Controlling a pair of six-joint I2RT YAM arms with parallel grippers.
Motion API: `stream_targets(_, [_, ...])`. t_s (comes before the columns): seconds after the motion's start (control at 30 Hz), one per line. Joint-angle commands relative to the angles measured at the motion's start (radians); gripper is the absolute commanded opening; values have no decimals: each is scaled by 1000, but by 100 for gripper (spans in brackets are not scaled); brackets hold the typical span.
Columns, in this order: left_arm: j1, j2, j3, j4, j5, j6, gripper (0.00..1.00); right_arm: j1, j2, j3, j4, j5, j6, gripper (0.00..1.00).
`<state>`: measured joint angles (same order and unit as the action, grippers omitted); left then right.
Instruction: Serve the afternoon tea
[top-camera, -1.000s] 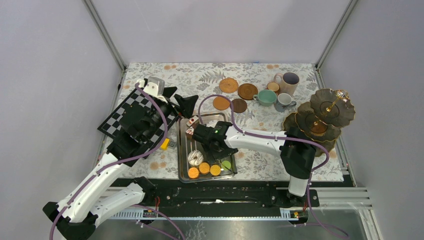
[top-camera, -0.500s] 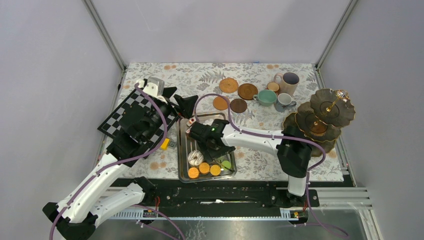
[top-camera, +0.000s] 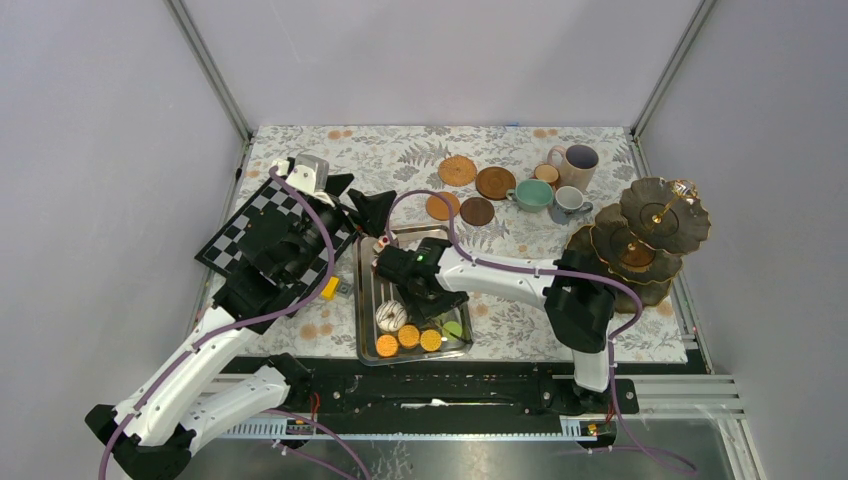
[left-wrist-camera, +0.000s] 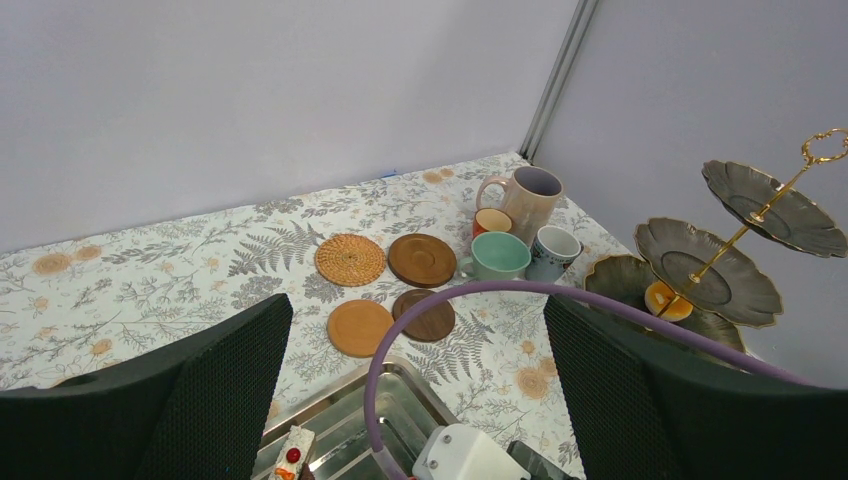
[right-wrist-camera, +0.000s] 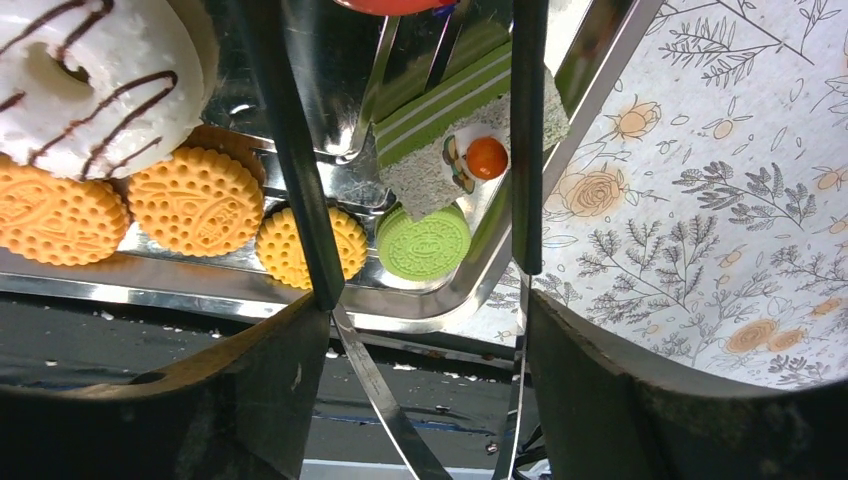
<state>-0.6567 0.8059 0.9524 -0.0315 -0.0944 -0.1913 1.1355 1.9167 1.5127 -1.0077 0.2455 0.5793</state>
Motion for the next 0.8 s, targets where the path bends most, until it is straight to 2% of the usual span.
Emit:
stream_targets(0.0, [-3, -7, -4, 33, -4, 6, 99, -8, -9, 59, -24, 24, -14, 70])
stream_targets(0.07, [-4, -6, -6, 33, -2, 6, 99, -8, -17, 67, -21, 26, -16, 66])
stream_targets(0.2, [-3, -2, -4, 33, -5, 6, 99, -8, -37, 96, -23, 39, -10, 64])
stream_targets(0.4, [-4, -4, -3, 33, -3, 3, 99, -23, -133, 108, -51, 160, 56, 62])
stream_targets(0.5, [-4, -10, -3, 33, 12, -3, 99, -70, -223, 31, -47, 231, 139, 61])
stream_targets(0.67, [-3, -17, -1, 33, 17, -8, 99, -218, -424, -194, -33, 366, 339, 60])
stream_targets(0.77, [-4, -23, -3, 36, 24, -13, 99, -328, -545, -358, 31, 363, 417, 59])
